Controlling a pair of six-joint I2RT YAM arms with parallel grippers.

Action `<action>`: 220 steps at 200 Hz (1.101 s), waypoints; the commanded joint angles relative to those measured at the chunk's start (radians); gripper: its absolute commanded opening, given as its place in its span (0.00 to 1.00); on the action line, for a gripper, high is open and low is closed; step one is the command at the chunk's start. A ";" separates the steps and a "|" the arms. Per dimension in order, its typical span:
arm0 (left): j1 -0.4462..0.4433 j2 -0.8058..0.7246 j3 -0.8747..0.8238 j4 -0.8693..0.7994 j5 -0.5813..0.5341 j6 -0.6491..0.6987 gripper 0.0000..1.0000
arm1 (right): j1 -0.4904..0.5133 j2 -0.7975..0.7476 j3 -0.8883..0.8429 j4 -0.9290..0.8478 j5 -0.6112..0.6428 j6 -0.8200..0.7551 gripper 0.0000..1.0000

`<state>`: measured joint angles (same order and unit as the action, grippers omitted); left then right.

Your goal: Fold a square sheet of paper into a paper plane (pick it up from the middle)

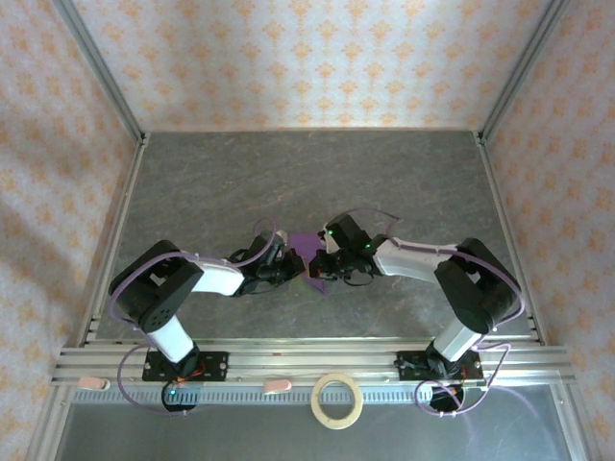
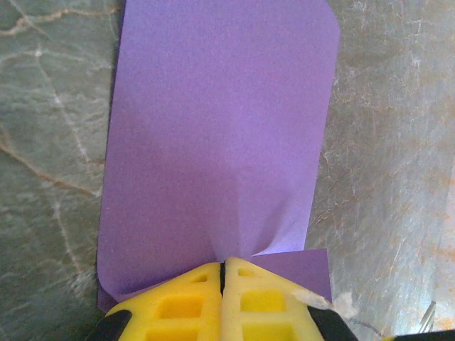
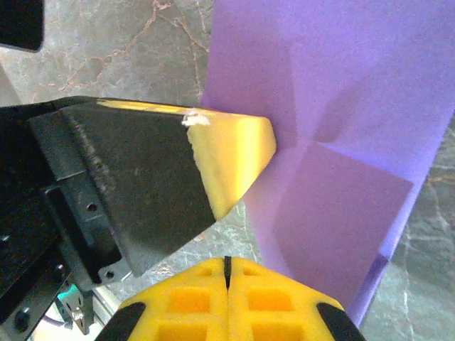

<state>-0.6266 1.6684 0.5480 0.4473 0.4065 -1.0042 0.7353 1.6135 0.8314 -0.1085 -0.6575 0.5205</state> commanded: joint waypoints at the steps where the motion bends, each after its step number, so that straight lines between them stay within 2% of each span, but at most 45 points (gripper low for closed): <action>1: 0.001 0.037 -0.047 -0.151 -0.069 0.005 0.00 | 0.009 -0.057 -0.015 -0.010 0.007 0.005 0.00; 46: 0.001 0.046 -0.044 -0.148 -0.065 0.008 0.00 | 0.040 0.027 0.012 -0.020 -0.016 0.006 0.00; 99: 0.001 0.055 -0.043 -0.146 -0.063 0.010 0.00 | 0.042 0.078 0.034 -0.044 0.022 -0.002 0.00; 123: 0.001 0.057 -0.042 -0.147 -0.063 0.012 0.00 | 0.042 0.089 0.038 -0.101 0.081 -0.025 0.00; 220: 0.002 0.064 -0.045 -0.152 -0.067 0.022 0.00 | 0.032 0.017 -0.116 -0.036 0.067 0.013 0.00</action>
<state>-0.6266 1.6711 0.5480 0.4503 0.4068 -1.0008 0.7753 1.6573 0.7612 -0.0921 -0.6121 0.5205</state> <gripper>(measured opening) 0.062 0.042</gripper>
